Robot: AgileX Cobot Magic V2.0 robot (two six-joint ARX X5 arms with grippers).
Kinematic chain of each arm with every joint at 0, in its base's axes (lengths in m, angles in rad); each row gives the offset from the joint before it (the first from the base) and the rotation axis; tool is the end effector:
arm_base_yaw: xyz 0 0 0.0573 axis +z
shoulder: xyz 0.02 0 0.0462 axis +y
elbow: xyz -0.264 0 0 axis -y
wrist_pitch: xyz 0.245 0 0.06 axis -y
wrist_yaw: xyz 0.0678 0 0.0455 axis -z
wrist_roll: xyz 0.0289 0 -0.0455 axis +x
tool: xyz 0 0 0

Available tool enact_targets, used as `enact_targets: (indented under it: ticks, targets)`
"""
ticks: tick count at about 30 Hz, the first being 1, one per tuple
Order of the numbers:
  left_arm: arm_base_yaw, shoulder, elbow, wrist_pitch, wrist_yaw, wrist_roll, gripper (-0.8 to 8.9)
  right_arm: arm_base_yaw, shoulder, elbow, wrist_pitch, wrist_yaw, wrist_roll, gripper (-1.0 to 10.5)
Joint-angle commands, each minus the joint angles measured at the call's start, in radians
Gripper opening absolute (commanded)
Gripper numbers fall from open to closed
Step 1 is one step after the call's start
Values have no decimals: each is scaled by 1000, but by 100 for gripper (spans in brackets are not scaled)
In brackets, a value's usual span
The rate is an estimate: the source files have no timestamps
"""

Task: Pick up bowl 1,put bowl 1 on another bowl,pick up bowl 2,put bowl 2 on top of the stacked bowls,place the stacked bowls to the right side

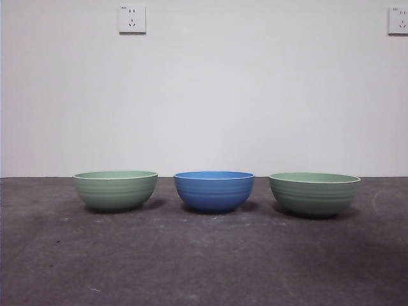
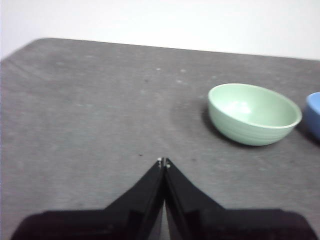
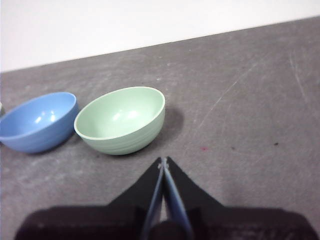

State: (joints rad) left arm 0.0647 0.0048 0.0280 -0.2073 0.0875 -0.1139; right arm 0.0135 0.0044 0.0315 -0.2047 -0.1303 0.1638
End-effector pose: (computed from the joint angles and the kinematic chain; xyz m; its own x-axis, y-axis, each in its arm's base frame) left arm 0.0945 0.0036 0.1528 0.9829 -0.0239 -0.1824 0.0004 0.9918 -0.1276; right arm 0.0942 0.0050 0.1542 0.9741 0.1431 -0.1752 -0.1106 0.9768 0.1832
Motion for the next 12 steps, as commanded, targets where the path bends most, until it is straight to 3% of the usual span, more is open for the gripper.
enact_targets:
  ticks: [1,3,8,12]
  targets:
    - [2,-3,-11,-4,68,-52,-4,1,-3,-14,2,-2,156,2]
    - [2,-3,-10,-3,118,-57,-4,1,-3,-14,2,-3,183,1]
    - [2,-3,-2,-3,220,-159,-8,1,-3,8,2,-80,248,-9]
    - [2,-3,27,-4,262,-232,-8,2,2,65,2,-80,258,-11]
